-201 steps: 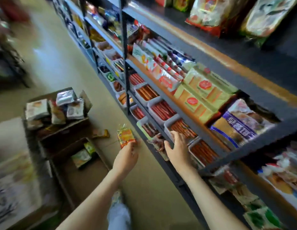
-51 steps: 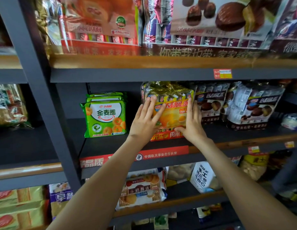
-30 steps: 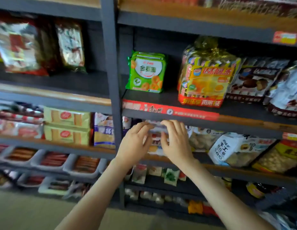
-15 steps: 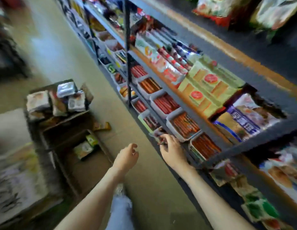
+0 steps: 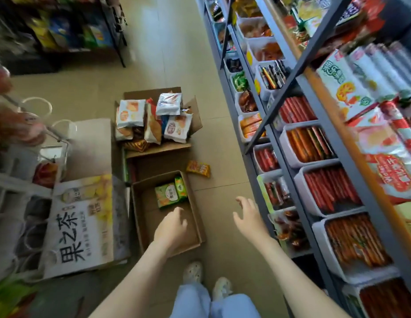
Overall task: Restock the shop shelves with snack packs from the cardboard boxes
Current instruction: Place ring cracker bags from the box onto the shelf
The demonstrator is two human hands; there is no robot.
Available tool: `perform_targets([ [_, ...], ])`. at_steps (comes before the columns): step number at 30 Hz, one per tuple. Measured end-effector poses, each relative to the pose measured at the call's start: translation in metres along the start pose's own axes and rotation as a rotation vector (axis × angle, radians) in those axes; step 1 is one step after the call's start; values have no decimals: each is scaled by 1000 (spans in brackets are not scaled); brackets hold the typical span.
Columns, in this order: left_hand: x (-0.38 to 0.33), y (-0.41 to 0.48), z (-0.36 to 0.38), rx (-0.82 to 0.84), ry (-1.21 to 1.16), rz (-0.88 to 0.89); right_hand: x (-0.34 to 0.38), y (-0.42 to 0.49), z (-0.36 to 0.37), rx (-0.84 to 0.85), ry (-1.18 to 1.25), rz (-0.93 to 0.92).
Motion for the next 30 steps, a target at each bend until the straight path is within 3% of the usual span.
perform_targets([
  [8,46,111,7,-92,-94,-157,-29,140,63,222,-109,0],
  [14,156,241,82,-120,-209,-347,-74,278,208,385,-160,-44],
  [19,238,341,144,-132,-213,-393,-63,381,331,398,-261,-256],
  [23,273,413,189,-115,-165,-309,-39,440,397,320,-572,-506],
  [30,257,511,258,-99,-221,72,-57,503,437,217,-881,-673],
])
Point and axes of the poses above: each hand's wrist, its own y-axis towards the middle knuckle, its own z-axis out of the palm, x = y × z, the point moved 10 cm from there along y, towards the middle knuckle, and after that the axes turned 5 degrees about x, right-handed, at the moved point
